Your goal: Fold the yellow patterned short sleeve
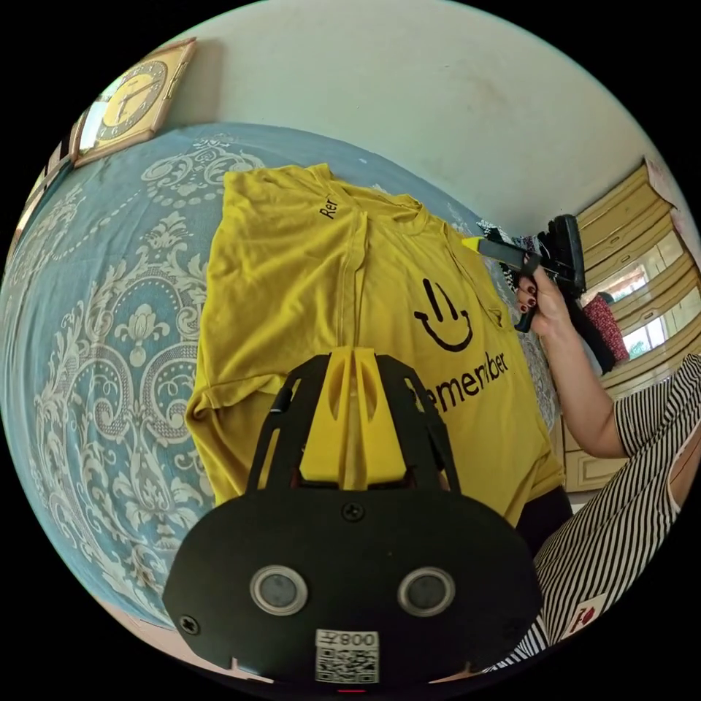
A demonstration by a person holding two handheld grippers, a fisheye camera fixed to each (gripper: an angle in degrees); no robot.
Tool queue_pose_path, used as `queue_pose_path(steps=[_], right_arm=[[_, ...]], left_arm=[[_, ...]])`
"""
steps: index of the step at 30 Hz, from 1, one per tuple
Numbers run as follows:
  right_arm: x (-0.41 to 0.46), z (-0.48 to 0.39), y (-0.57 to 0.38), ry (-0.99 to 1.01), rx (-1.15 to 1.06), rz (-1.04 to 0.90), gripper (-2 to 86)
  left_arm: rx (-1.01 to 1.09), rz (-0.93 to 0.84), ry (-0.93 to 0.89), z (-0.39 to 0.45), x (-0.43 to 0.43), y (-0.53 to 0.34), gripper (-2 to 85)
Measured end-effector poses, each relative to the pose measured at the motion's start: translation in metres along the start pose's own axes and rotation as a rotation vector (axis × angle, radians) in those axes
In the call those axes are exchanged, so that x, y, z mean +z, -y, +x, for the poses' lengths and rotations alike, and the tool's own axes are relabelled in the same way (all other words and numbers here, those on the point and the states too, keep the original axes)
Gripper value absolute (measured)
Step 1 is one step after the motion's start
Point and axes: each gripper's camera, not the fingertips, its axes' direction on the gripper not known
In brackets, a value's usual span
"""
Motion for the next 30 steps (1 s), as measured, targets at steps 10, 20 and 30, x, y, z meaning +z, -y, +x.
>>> queue_pose_path(steps=[10, 20, 30], right_arm=[[-0.109, -0.012, -0.147, -0.208, 0.059, -0.104, 6.0], [-0.095, -0.052, -0.175, -0.408, -0.179, -0.245, 3.8], [-0.140, -0.045, -0.217, -0.328, -0.193, -0.257, 3.5]], left_arm=[[0.149, -0.028, -0.139, 0.075, 0.005, 0.010, 0.2], [0.173, -0.044, -0.153, 0.131, 0.007, 0.015, 0.3], [-0.033, 0.041, 0.126, 0.104, -0.043, -0.028, 0.3]])
